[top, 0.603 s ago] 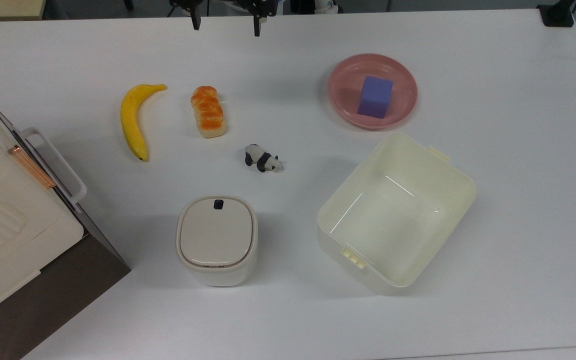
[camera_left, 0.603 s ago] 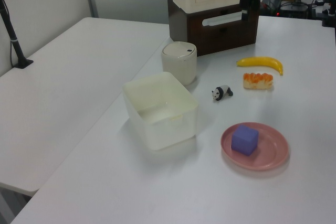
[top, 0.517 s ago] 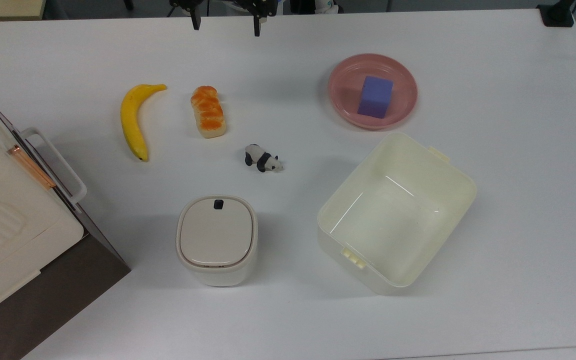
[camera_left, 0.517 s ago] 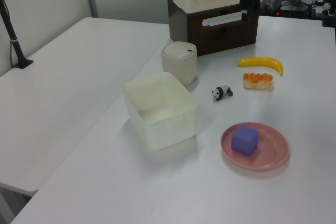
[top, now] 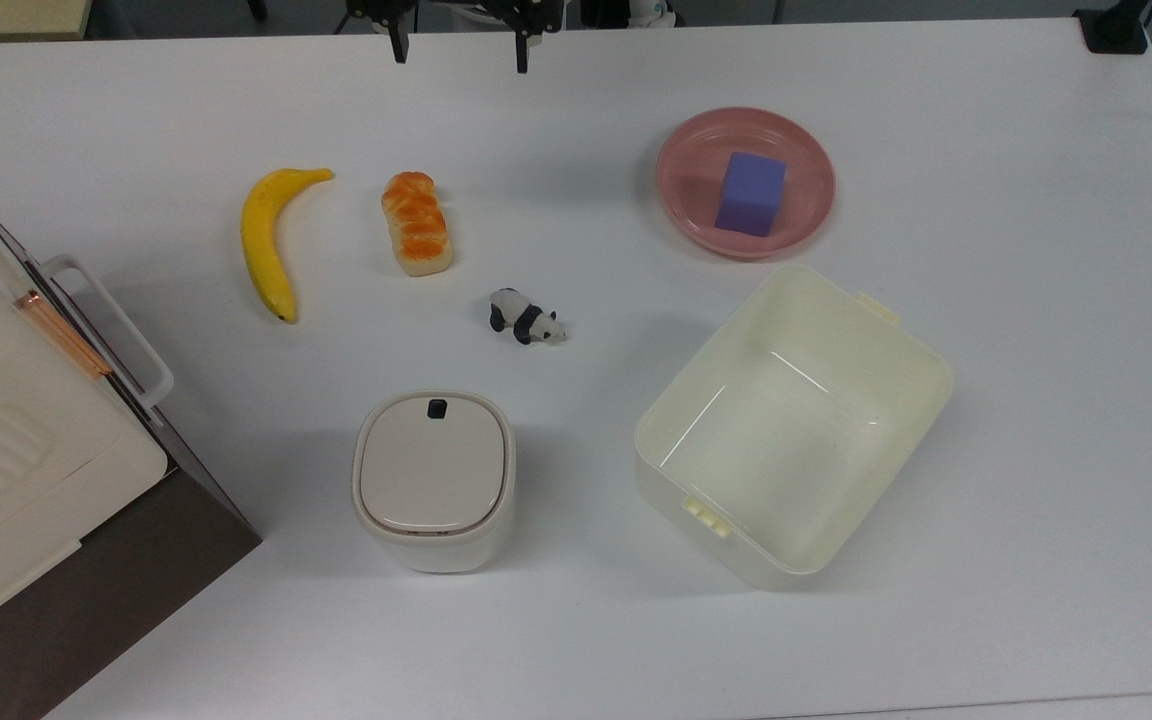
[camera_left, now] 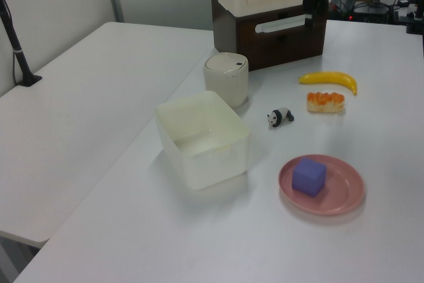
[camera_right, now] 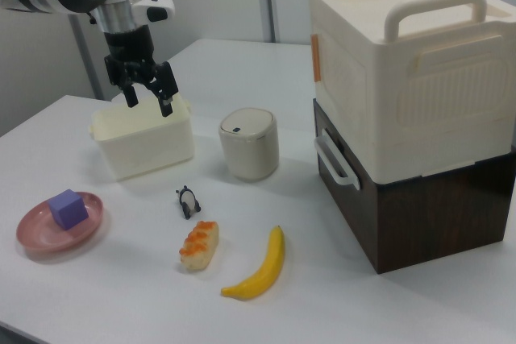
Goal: Slide open the drawer
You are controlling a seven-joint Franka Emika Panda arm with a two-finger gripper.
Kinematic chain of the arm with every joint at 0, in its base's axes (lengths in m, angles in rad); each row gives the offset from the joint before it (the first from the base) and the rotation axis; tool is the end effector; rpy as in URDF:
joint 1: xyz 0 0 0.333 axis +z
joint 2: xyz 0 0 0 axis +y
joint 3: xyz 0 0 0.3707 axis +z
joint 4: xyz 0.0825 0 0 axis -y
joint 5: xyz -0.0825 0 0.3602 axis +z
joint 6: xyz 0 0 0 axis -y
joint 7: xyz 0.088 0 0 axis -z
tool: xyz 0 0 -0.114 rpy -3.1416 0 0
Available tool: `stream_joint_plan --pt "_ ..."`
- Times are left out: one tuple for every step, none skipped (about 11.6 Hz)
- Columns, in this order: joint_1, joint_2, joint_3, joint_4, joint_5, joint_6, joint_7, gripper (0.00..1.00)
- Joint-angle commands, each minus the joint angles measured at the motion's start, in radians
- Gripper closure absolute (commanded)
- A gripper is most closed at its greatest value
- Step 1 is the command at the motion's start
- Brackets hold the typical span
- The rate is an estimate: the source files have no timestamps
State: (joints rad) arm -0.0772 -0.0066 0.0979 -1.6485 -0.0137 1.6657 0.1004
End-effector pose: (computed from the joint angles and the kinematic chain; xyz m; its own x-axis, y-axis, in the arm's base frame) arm 0.5358 0.0099 0.6491 0.9966 -0.0783 0.0251 -0.0786 -0.9968 0.0119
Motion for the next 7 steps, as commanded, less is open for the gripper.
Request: stream_joint_plan --pt "0.002 -0.007 -0.003 -0.001 0.024 -0.018 -0.025 0.00" --pt "0.004 -0.006 -0.001 -0.002 0.024 -0.018 -0.025 0.00" --pt "0.005 -0.006 0.000 -0.004 0.024 -0.018 -0.025 0.00" --pt "0.007 -0.006 0.002 -0.004 0.026 -0.018 -0.025 0.00" --pt "0.008 -0.006 0.003 -0.004 0.027 -0.021 -0.025 0.00" --pt "0.022 -0.006 0.005 -0.004 0.028 -0.021 -0.019 0.00" --pt "0.048 -0.001 0.005 -0.005 0.028 -0.020 -0.013 0.00"
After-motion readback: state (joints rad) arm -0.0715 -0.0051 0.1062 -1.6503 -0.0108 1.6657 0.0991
